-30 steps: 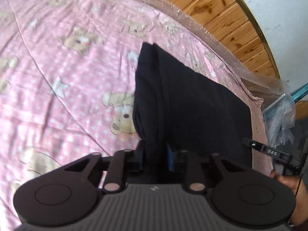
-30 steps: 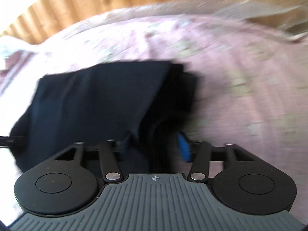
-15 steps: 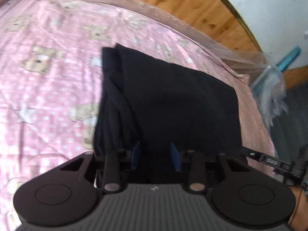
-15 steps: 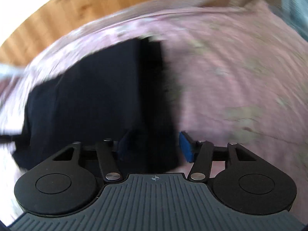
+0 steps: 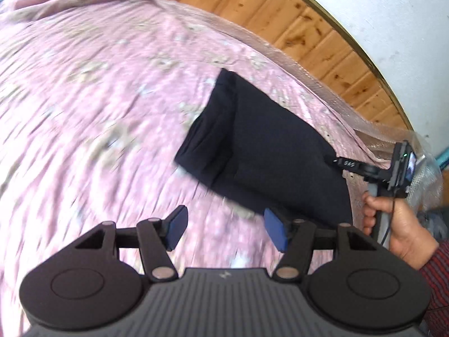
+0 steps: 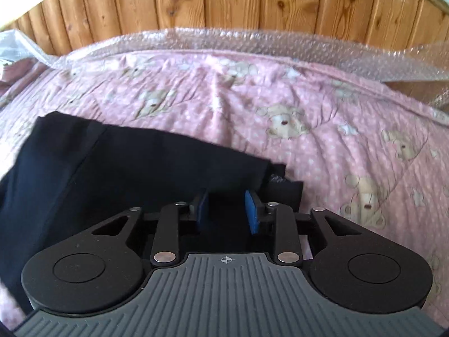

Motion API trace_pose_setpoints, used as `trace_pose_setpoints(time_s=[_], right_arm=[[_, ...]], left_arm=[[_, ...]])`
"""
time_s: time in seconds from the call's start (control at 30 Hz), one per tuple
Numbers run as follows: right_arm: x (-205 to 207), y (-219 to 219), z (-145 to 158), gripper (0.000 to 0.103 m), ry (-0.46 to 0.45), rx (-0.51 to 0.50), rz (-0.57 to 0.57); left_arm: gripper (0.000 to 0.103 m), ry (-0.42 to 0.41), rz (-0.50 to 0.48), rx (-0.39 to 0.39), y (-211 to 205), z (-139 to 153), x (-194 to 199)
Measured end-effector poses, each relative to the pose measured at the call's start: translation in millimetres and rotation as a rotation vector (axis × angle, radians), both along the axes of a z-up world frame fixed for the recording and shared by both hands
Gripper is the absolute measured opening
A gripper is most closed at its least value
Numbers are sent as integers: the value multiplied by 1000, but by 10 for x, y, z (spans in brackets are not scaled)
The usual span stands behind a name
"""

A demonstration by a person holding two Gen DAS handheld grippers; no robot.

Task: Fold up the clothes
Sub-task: 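Open both grippers and withdraw from the folded trousers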

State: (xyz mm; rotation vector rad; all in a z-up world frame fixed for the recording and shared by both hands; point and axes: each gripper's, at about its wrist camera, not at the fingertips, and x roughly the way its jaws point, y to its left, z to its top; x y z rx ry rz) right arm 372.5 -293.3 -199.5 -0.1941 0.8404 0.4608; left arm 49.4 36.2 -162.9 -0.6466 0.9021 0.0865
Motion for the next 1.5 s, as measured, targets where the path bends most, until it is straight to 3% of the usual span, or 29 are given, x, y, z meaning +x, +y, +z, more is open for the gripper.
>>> trace_pose_setpoints(time_s=[0.1,0.2,0.23,0.3,0.33,0.4,0.47,0.53,0.6,0.63,0.67,0.73,0.87,0.97,1.07,1.13,1.17,1.27,1.3,1.4,1.5], right_arm=[[-337,-94,183,34,-68,104,33],[-657,-111,-76,37,3,91,73],[-800,-121,-114,40,-22,73,90],[-1073,-143,-140,44,-65,36,115],[-1183,-177,-46,44,-75,40,100],[-1416,-301,106,48,-92,118,60],[-1504,-270,-82,68,15,67,73],[-1608,-276,-166,73,57,11,23],[-1774,-340,46,69,113,35,-50],[-1907,-387,204,74,108,81,-60],[-2041,-423,351,86,99,111,-68],[-2314,-456,607,93,60,118,-79],[-2762,-589,947,96,11,124,-167],[-3024,-728,1045,97,-10,129,-255],[-3250,-853,1123,97,-33,118,-332],[-3382,-918,1174,97,-48,112,-380],[-3434,-927,1197,97,-55,109,-392],[-3518,-839,1248,98,-72,99,-367],[-3546,-809,1266,98,-77,96,-359],[-3629,-721,1317,98,-94,86,-334],[-3713,-632,1369,98,-110,77,-309]], left_arm=[[65,1,98,-21,-59,85,-266],[70,11,163,-82,-130,118,-280],[70,14,162,-92,-162,149,-246],[74,12,125,-80,-255,268,-136],[81,-2,93,-67,-311,322,-80],[89,-24,25,-42,-422,407,29],[90,-30,-45,-18,-525,461,133],[90,-38,-113,22,-637,556,159],[92,-62,-186,67,-762,659,130],[95,-79,-222,93,-829,706,86],[100,-86,-252,114,-885,727,45],[103,-96,-309,152,-993,759,-34],[103,-98,-393,148,-1099,712,-134],[103,-89,-443,184,-1237,683,-183],[103,-60,-489,275,-1438,714,-204],[103,-55,-508,293,-1536,751,-228],[103,-59,-511,264,-1535,762,-233],[103,-28,-505,162,-1515,752,-202],[103,-33,-489,160,-1501,764,-208],[103,-42,-456,241,-1497,833,-234],[103,23,-416,300,-1448,811,-257]])
